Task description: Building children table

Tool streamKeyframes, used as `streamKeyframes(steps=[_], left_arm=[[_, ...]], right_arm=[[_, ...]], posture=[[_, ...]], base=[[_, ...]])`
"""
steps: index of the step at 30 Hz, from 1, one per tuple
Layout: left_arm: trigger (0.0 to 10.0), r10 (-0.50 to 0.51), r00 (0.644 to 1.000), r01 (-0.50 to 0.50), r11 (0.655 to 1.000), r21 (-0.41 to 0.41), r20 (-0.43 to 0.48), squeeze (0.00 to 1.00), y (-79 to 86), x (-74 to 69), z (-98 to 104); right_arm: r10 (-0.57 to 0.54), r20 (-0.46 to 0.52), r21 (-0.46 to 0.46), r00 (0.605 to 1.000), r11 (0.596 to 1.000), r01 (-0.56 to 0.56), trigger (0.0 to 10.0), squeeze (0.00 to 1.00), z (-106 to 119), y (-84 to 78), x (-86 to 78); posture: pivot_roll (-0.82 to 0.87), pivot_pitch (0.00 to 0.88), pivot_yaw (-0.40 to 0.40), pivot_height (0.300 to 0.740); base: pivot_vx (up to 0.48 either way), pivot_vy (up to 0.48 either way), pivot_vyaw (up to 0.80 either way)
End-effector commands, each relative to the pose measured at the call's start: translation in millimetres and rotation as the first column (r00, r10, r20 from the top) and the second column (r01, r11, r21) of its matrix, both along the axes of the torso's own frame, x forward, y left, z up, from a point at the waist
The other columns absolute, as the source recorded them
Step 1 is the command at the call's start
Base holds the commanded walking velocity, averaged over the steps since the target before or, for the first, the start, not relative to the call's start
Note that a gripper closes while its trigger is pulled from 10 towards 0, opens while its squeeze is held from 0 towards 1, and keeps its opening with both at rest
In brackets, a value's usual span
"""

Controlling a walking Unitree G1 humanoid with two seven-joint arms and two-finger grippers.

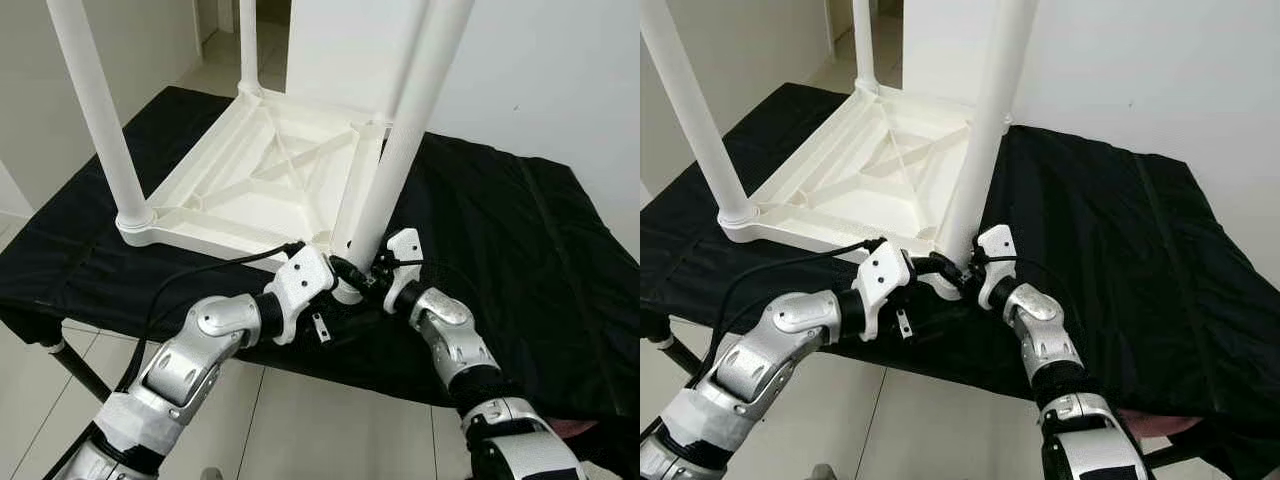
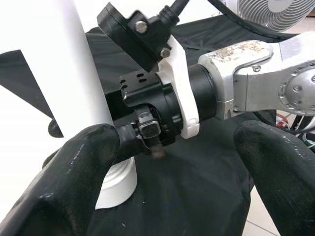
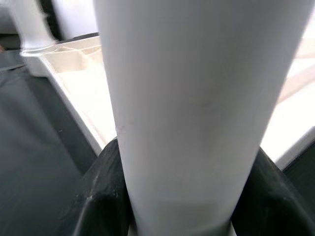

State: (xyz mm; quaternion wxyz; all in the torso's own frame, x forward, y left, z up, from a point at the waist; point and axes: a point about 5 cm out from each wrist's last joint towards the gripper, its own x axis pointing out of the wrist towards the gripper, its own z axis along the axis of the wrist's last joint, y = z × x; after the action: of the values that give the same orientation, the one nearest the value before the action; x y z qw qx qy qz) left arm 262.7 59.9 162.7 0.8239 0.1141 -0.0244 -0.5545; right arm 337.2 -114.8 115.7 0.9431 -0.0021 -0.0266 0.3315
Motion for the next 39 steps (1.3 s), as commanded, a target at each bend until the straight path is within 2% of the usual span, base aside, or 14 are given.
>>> streamKeyframes(steps=[1,2,6,9,12,14,19,20,27,33,34,37,38,39], left_arm=[[10.0,-0.045,0.999,0.045,0.999,0.003,-0.008,0.00,0.2,-3.4,0],[10.0,-0.045,0.999,0.045,0.999,0.003,-0.008,0.00,0.2,-3.4,0],[10.0,-0.033,0.999,0.033,0.999,0.002,-0.011,0.00,3.2,-3.1,-1],[10.0,-0.022,1.000,0.022,1.000,0.001,-0.010,0.00,4.2,-2.2,-1],[10.0,-0.015,1.000,0.015,1.000,-0.006,-0.009,0.00,3.5,-1.9,-1],[10.0,-0.004,1.000,0.004,1.000,-0.017,-0.008,0.00,3.0,-1.8,-1],[10.0,0.003,1.000,-0.003,1.000,-0.023,-0.011,0.00,2.3,-2.7,-2],[10.0,0.003,1.000,-0.003,1.000,-0.022,-0.011,0.00,2.5,-3.0,-2],[10.0,0.012,1.000,-0.012,1.000,-0.023,-0.012,0.00,4.0,-3.8,-2],[10.0,0.017,1.000,-0.017,1.000,-0.024,-0.017,0.00,4.6,-7.2,-4],[10.0,0.018,1.000,-0.019,1.000,-0.025,-0.018,0.00,4.6,-7.7,-4],[10.0,0.020,1.000,-0.021,0.999,-0.026,-0.019,0.00,4.4,-7.8,-4],[10.0,0.023,1.000,-0.023,0.999,-0.028,-0.019,0.00,4.2,-7.7,-4],[10.0,0.023,1.000,-0.023,0.999,-0.028,-0.019,0.00,4.2,-7.7,-4]], right_arm=[[-0.162,-0.045,-0.006,0.986,0.987,0.162,10.0,0.00,-8,-6.1,0.1],[-0.162,-0.045,-0.006,0.986,0.987,0.162,10.0,0.00,-8,-6.1,0.1],[-0.318,-0.078,0.007,0.945,0.948,0.320,10.0,0.00,-12,0.1,-3.9],[-0.458,-0.124,0.017,0.880,0.886,0.463,10.0,0.00,-15,7.0,-7.4],[-0.513,-0.111,0.003,0.851,0.856,0.517,10.0,0.00,-15,12.8,-10.9],[-0.499,-0.136,0.017,0.856,0.862,0.506,10.0,0.00,-15,25.2,-15.1],[-0.482,-0.101,0.017,0.870,0.874,0.486,10.0,0.00,-10,24.3,-16.4],[-0.478,-0.103,0.026,0.872,0.875,0.483,10.0,1.00,-10,24.5,-17.4],[-0.422,-0.100,0.069,0.901,0.901,0.429,10.0,1.00,-3,30.6,-23.0],[-0.325,-0.092,0.066,0.941,0.941,0.331,10.0,1.00,-3,17.6,-26.0],[-0.293,-0.093,0.065,0.951,0.952,0.300,10.0,0.27,-3,13.9,-26.7],[-0.267,-0.095,0.067,0.959,0.960,0.273,10.0,0.27,-3,10.6,-27.5],[-0.222,-0.068,0.045,0.973,0.973,0.225,10.0,0.00,-2,0.7,-24.9],[-0.222,-0.068,0.045,0.973,0.973,0.225,10.0,0.00,-2,0.7,-24.9]], posture=[[-0.02,0.000,-0.068,0.740],[-0.02,0.000,-0.068,0.740],[-0.02,0.000,-0.074,0.740],[-0.02,0.000,-0.085,0.740],[-0.02,0.000,-0.098,0.740],[-0.02,0.000,-0.103,0.740],[-0.02,0.000,-0.108,0.740],[-0.01,0.000,-0.109,0.740],[-0.01,0.000,-0.115,0.740],[0.00,0.000,-0.121,0.740],[0.00,0.000,-0.122,0.740],[0.00,0.000,-0.123,0.740],[0.01,0.000,-0.124,0.740],[0.01,0.000,-0.124,0.740]], base=[[0.000,0.000,0.00],[0.000,0.000,0.00],[0.000,0.000,0.00],[0.000,0.000,0.00],[0.000,0.000,0.00],[0.000,0.000,0.00],[0.000,0.000,0.00],[0.000,0.000,0.00],[0.000,0.000,0.00],[0.000,0.000,0.00],[0.000,0.000,0.00],[0.000,0.000,0.00],[0.000,0.000,0.00],[0.000,0.000,0.00]])
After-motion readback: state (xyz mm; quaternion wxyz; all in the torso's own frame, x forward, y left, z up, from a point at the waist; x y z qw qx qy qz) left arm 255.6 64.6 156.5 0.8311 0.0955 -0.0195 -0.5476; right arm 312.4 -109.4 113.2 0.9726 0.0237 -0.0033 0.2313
